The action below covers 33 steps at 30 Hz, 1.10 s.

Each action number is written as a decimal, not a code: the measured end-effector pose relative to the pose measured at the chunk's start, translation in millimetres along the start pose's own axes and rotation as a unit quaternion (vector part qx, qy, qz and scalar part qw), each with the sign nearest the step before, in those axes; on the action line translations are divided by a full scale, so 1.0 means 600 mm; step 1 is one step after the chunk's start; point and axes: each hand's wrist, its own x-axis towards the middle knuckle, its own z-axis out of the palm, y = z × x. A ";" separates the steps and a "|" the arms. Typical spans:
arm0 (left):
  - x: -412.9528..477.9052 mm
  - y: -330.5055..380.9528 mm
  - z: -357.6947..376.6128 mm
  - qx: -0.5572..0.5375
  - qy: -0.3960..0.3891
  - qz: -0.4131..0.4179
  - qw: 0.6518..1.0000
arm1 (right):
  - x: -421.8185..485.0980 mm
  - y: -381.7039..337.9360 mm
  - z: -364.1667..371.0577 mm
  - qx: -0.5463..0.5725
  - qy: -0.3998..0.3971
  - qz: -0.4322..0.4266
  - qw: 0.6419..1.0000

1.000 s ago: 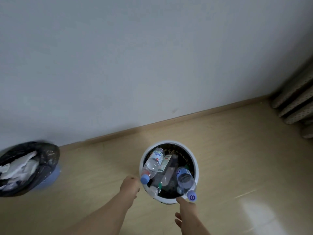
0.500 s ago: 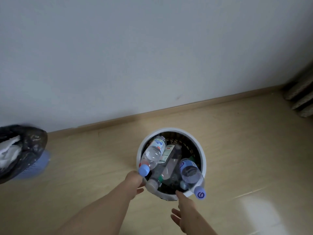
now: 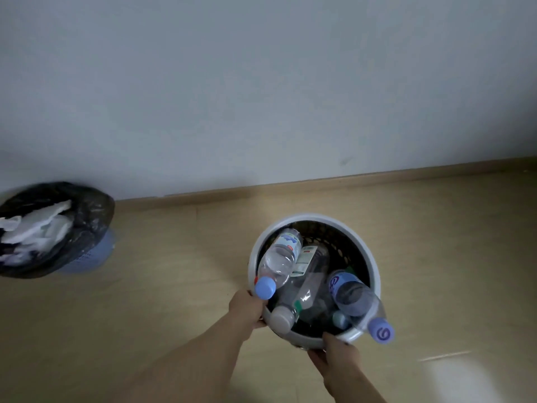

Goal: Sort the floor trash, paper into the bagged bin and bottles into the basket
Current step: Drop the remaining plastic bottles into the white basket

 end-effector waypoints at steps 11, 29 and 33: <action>-0.135 0.035 -0.266 -0.141 0.088 -0.009 0.986 | -0.207 0.016 0.164 -0.069 -0.077 -0.009 0.995; 0.030 0.103 -0.598 -0.014 0.130 0.067 0.989 | -0.254 0.121 0.518 -0.146 -0.100 -0.018 0.984; 0.100 0.095 -0.605 0.012 0.116 0.067 0.991 | -0.197 0.139 0.556 -0.172 -0.114 -0.076 0.976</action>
